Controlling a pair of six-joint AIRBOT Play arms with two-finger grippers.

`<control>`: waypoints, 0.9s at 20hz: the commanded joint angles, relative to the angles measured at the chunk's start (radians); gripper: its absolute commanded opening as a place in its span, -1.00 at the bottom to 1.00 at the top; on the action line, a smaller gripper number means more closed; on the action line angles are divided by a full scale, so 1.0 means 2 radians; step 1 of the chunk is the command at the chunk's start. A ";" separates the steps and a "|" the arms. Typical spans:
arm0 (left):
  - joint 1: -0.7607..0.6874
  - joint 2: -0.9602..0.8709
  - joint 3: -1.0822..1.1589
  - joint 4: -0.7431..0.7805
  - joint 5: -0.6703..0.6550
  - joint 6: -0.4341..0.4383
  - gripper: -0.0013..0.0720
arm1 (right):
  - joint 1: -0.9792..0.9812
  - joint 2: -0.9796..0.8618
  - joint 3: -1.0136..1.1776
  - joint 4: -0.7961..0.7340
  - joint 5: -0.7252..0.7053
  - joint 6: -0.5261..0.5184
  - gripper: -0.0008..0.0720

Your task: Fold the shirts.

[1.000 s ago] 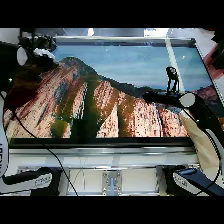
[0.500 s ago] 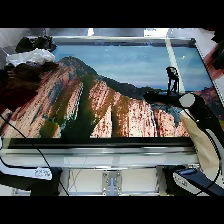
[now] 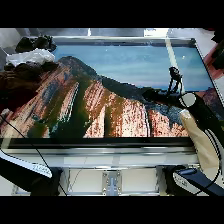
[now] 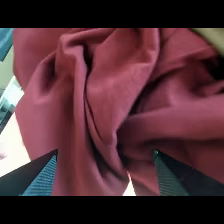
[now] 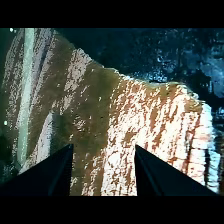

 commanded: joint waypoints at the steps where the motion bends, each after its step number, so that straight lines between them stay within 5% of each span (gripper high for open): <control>1: 0.007 -0.024 0.001 0.018 0.056 -0.020 0.64 | 0.000 0.000 0.000 0.023 0.000 0.005 0.26; 3: 0.007 -0.029 0.007 0.023 0.080 -0.030 0.27 | 0.000 0.000 0.000 0.033 0.001 0.005 0.26; 5: 0.007 -0.030 0.014 0.022 0.088 -0.029 -0.84 | 0.001 0.000 0.000 0.039 0.001 0.005 0.26; 9: 0.004 -0.030 0.044 -0.020 0.013 -0.025 -0.94 | 0.001 0.000 0.000 0.038 -0.004 0.004 0.24; 14: -0.049 -0.001 0.132 -0.219 -0.142 0.098 -0.94 | 0.000 0.000 0.000 -0.029 -0.043 0.004 0.24; 18: -0.157 0.058 0.188 -0.307 -0.194 0.117 -0.94 | 0.000 0.000 0.000 -0.101 -0.079 0.004 0.24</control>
